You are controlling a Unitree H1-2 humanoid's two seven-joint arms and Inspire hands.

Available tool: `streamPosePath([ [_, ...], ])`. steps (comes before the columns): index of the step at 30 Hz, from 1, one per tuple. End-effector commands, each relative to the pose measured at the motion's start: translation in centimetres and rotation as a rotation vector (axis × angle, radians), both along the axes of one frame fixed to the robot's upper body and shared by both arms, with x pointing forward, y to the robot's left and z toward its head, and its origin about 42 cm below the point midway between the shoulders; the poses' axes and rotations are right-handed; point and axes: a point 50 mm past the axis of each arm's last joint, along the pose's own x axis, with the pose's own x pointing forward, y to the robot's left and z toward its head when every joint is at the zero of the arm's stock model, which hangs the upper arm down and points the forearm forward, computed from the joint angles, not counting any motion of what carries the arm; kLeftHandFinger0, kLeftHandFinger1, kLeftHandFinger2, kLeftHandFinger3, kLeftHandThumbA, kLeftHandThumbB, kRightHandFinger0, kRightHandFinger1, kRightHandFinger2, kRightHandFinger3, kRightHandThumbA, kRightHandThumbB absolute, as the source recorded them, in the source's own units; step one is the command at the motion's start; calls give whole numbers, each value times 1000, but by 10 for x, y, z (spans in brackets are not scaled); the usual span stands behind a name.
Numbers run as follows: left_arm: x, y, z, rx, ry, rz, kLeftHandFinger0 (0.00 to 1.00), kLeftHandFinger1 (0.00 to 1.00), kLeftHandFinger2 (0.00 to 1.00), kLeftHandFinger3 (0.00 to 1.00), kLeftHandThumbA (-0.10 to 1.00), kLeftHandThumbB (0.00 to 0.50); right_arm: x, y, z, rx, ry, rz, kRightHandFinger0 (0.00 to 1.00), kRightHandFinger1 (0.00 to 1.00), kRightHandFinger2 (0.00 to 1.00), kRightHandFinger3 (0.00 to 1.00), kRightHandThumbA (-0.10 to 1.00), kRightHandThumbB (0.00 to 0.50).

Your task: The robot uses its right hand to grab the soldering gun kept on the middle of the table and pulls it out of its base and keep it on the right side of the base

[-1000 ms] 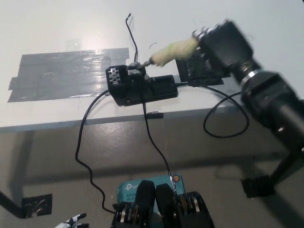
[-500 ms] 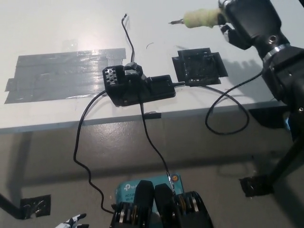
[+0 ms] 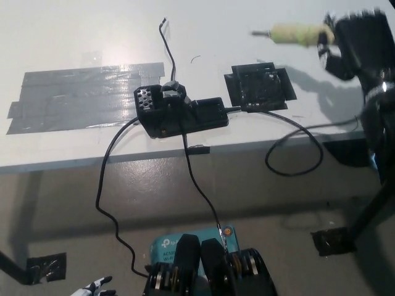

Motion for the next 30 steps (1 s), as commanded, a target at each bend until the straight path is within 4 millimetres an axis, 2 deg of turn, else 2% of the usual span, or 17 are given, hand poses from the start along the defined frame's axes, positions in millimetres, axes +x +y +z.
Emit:
streamPosePath([
  [1,0,3,8,15,-4,-25,703,754,925,1000,473,172,-8,-4,-13,126,22,-62,0,0,107,466,-40,224],
  [2,1,3,8,17,-6,-26,706,756,922,1000,473,169,-10,-3,-20,150,31,-71,0,0,97,459,-41,238],
  [3,1,4,8,17,-5,-27,714,763,920,1000,471,167,-17,1,-47,199,80,-100,0,0,83,478,-40,239],
  [6,3,2,7,14,-4,-25,715,768,917,1000,475,177,-25,5,-68,282,166,-128,0,19,115,480,-64,177],
  [8,3,1,5,16,-5,-36,714,767,919,1000,484,176,-32,7,-80,338,212,-137,0,31,136,477,-100,171],
  [10,2,0,5,14,-7,-37,697,756,918,1000,487,180,-35,7,-87,376,244,-144,0,48,168,444,-100,139],
  [11,2,0,5,17,-11,-37,655,730,905,1000,484,182,-38,9,-103,447,326,-176,11,118,262,443,-100,85],
  [12,1,0,5,21,-14,-37,653,728,904,1000,485,182,-39,9,-105,467,349,-179,2,129,275,441,-100,63],
  [13,2,1,5,24,-14,-39,661,733,907,1000,494,178,-39,9,-105,471,361,-179,232,269,353,531,-100,59],
  [14,3,2,6,23,-10,-37,664,736,908,1000,495,182,-38,7,-105,466,400,-189,690,619,585,711,-100,31],
  [15,3,2,6,23,-9,-37,684,749,912,1000,495,177,-37,5,-104,476,424,-199,985,898,786,888,-100,8],
  [16,3,2,6,24,-7,-39,692,754,914,1000,495,178,-36,4,-103,493,446,-209,1000,961,796,967,-100,8],
  [17,3,2,6,24,-7,-46,711,768,924,1000,502,170,-35,1,-102,523,470,-218,1000,1000,960,1000,-55,8],
  [18,4,2,5,20,-7,-46,710,767,924,1000,498,175,-33,-3,-98,483,477,-225,1000,1000,1000,1000,63,25],
  [21,4,5,5,22,-8,-40,690,755,919,1000,492,182,-30,-5,-95,448,483,-232,1000,1000,1000,1000,230,43],
  [24,2,6,6,21,-3,-25,676,732,901,1000,474,193,-25,-13,-82,382,469,-236,1000,1000,1000,1000,518,154],
  [30,-2,6,6,25,-3,-30,696,753,923,1000,477,179,-20,-19,-63,343,451,-232,1000,1000,1000,1000,776,313],
])
